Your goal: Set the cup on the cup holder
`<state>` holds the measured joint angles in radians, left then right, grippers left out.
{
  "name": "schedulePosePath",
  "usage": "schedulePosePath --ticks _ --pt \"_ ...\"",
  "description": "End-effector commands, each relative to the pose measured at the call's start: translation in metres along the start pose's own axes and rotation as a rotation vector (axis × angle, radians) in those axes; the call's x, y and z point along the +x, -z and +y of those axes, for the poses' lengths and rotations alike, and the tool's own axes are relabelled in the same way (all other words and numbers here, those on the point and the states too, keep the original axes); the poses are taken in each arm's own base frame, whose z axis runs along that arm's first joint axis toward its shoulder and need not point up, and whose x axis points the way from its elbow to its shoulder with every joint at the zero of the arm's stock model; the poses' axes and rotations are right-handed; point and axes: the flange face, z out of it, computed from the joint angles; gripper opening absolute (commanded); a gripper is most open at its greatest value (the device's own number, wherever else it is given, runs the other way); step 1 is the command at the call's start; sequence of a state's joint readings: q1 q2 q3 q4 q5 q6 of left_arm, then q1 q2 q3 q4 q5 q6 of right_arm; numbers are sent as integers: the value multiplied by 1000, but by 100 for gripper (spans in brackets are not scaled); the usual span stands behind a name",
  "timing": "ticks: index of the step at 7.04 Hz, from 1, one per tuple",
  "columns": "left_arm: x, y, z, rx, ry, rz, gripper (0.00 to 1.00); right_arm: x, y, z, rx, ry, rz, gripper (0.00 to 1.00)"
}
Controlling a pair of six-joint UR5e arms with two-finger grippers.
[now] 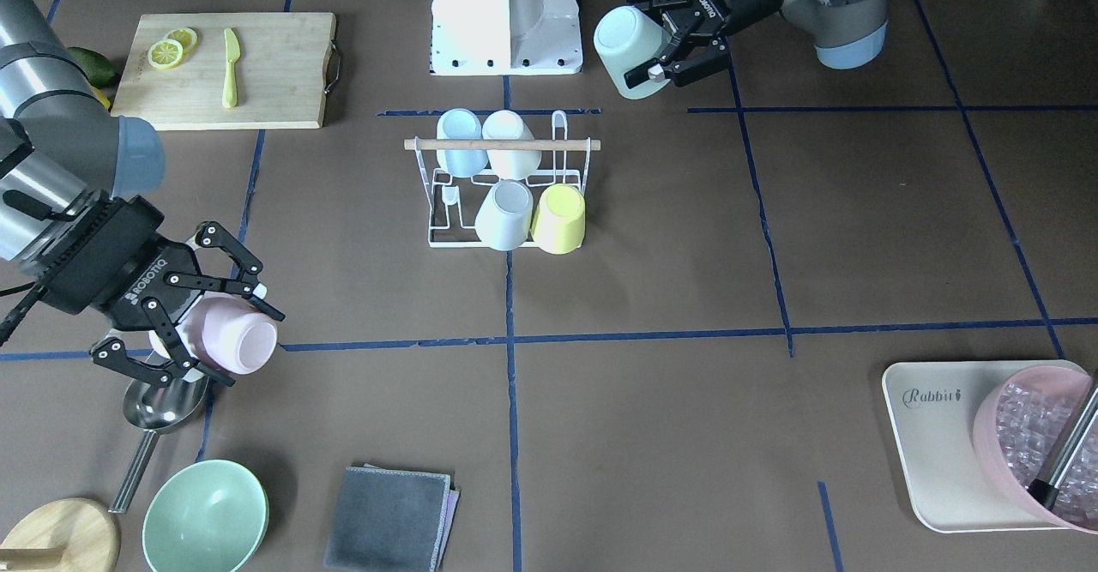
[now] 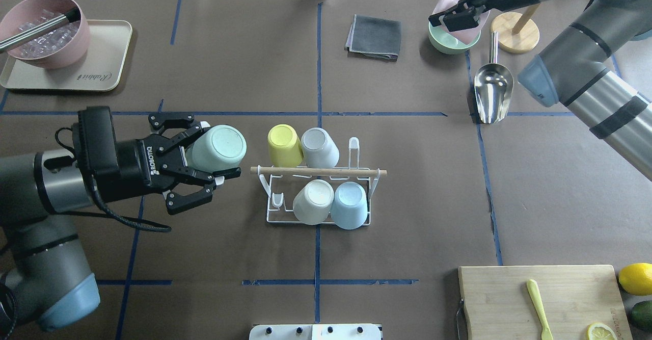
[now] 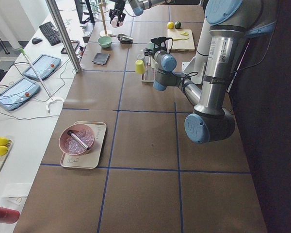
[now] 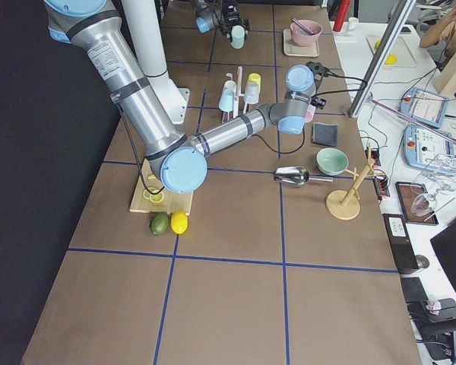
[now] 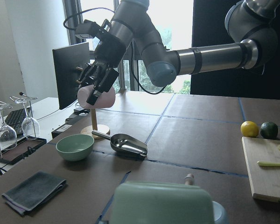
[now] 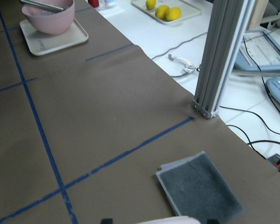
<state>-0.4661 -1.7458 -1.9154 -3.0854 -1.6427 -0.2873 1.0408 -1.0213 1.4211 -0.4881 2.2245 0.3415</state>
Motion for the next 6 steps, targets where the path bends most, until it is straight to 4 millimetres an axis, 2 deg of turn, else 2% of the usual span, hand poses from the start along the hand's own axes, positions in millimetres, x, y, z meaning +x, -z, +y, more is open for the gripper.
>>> schedulePosePath --ticks 1,2,3,5,6 --pt "65 -15 35 68 84 12 7 -51 -23 0 202 -73 -36 0" --pt "61 -18 49 95 91 -25 7 -60 -21 -5 271 -101 -51 0" --pt "65 -29 58 108 104 -60 7 -67 -15 -10 346 -115 -71 0" --pt "61 -36 62 136 113 -112 8 -107 -26 -2 534 -163 -118 0" --pt "60 -51 72 136 118 -147 8 -121 -35 5 550 -210 -175 0"
